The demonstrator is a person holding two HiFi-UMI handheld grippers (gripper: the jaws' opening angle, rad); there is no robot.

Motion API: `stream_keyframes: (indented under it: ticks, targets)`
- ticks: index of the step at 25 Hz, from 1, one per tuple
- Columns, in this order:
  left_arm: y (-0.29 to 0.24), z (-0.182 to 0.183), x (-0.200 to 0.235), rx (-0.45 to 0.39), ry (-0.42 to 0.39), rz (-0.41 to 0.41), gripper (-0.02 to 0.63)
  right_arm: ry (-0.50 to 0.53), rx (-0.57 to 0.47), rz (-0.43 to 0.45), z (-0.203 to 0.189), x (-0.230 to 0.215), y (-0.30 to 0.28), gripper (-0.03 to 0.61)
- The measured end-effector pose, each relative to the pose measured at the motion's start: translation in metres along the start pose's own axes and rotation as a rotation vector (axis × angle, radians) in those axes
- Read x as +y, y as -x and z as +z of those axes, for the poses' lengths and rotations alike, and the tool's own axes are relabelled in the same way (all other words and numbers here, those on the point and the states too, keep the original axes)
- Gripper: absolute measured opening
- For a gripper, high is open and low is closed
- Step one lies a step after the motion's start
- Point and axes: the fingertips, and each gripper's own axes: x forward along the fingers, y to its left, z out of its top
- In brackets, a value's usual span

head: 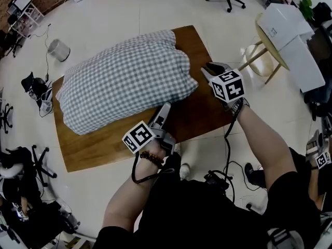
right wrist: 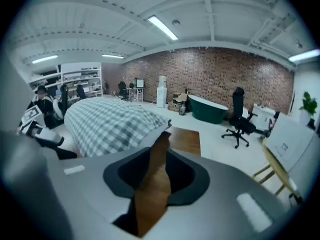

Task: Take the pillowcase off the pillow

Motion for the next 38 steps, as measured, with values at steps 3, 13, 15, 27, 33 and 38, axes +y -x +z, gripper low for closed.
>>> stream_keyframes:
  ticks: [3,13,15,27,33,38]
  targets:
    - [-0.012,-0.007,0.013,0.014,0.015,0.011,0.364,-0.09,0.065,0.026,-0.025,-0.022,-0.03,0.101]
    - [-0.044,0.005,0.043,0.03,0.043,0.025,0.387,-0.389,0.135,0.328,-0.041,-0.024,-0.122,0.188]
    - [-0.044,0.015,0.048,0.024,0.048,0.028,0.388,-0.456,0.127,0.449,-0.03,-0.003,-0.129,0.209]
    - [-0.032,0.043,0.061,-0.015,0.075,0.05,0.29,-0.569,0.257,0.818,-0.015,0.081,-0.121,0.203]
    - [-0.033,0.039,0.06,-0.027,0.115,0.067,0.141,-0.54,0.254,0.768,-0.02,0.067,-0.12,0.018]
    - [-0.028,0.043,0.045,-0.047,0.099,0.014,0.069,-0.466,0.181,0.608,-0.009,0.026,-0.106,0.014]
